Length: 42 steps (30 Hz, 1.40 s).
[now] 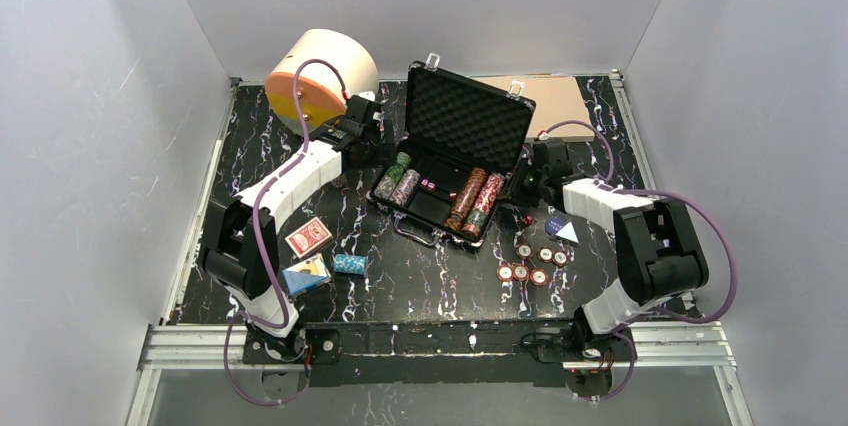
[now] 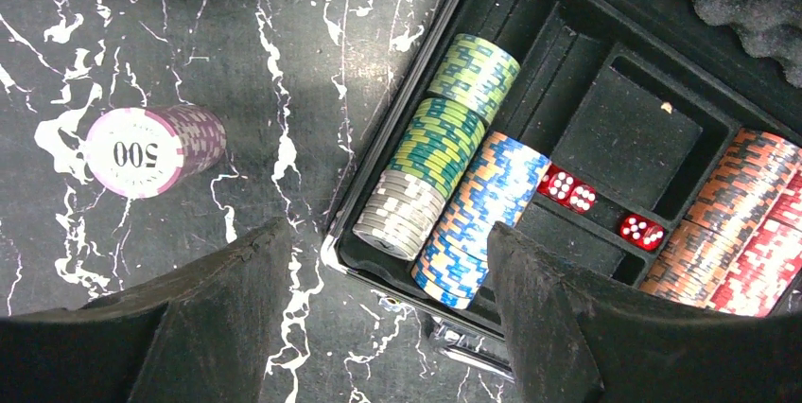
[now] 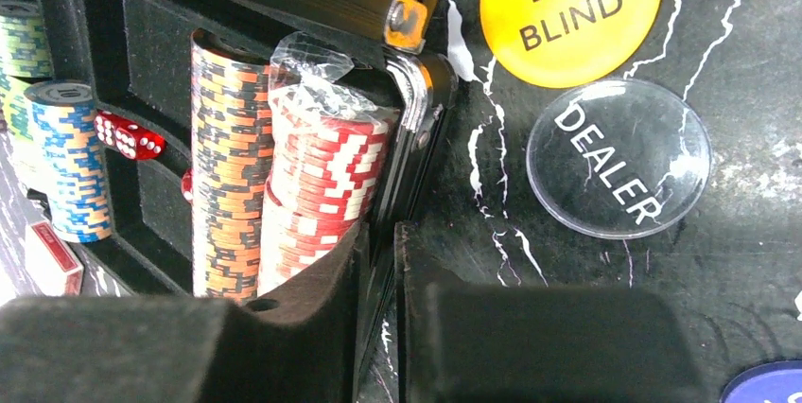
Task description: Pack up texas hold em set
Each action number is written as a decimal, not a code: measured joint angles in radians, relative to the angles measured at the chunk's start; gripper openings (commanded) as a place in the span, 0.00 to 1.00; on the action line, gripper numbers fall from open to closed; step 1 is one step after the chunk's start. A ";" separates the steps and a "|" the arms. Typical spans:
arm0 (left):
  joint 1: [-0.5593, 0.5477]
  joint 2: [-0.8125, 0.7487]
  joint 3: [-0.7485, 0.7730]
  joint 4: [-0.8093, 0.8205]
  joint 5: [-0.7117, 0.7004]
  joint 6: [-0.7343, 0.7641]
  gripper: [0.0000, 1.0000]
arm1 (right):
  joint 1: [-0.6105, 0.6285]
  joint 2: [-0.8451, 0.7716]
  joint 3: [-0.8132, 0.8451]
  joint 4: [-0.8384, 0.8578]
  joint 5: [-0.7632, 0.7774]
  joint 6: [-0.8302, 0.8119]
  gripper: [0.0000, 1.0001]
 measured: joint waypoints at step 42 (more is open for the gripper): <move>0.173 0.036 -0.251 0.278 -0.225 -0.042 0.71 | 0.014 -0.402 0.217 -0.380 0.084 -0.111 0.72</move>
